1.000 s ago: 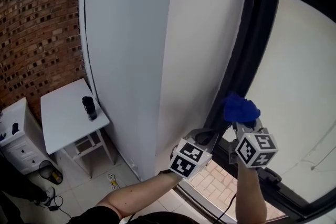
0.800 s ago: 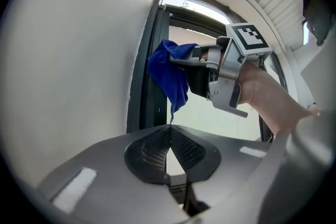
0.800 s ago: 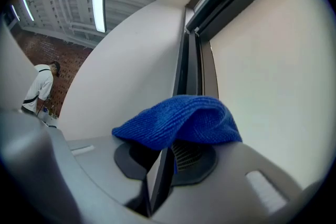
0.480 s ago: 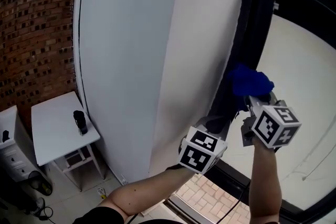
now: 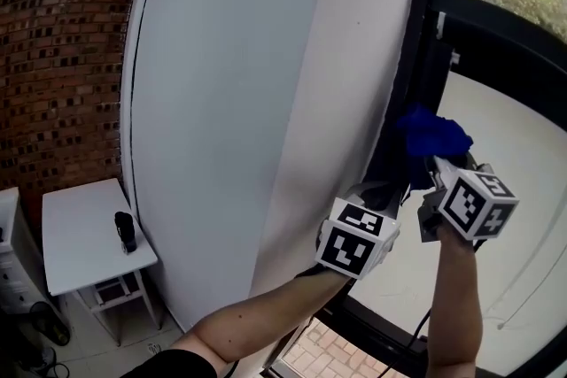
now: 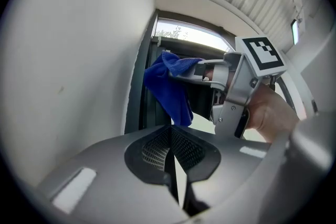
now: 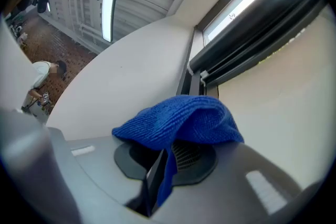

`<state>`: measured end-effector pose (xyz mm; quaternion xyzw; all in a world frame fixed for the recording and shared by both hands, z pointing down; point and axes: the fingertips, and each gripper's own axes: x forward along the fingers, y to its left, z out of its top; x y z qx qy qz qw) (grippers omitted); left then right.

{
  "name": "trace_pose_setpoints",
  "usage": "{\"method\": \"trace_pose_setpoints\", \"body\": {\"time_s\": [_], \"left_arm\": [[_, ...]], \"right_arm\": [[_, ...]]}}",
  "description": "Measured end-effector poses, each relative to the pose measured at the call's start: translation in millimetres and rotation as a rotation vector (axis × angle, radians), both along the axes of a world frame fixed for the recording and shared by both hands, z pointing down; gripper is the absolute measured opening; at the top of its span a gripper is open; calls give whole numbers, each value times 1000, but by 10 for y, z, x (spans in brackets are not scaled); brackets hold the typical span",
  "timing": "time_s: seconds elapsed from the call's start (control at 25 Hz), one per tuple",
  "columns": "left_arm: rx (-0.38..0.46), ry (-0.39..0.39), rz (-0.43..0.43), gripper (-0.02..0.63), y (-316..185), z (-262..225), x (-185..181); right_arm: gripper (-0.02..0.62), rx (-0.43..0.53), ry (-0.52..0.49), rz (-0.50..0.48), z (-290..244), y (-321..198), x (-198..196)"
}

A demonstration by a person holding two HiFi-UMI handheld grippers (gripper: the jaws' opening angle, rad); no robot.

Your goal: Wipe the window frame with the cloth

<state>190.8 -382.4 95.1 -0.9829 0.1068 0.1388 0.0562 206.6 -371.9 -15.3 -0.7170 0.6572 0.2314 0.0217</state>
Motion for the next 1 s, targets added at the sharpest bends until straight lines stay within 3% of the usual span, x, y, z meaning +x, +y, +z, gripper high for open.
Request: {"method": "trace_pose_setpoints", "body": {"time_s": [0.4, 0.68, 1.0], "left_arm": [[47, 48, 55, -9, 132, -564, 229], [89, 87, 45, -9, 99, -951, 160], [53, 106, 66, -9, 84, -987, 117]], "right_arm": [[54, 87, 52, 3, -865, -34, -69], [54, 147, 92, 41, -1388, -25, -171], [54, 192, 49, 94, -1756, -115, -95]]}}
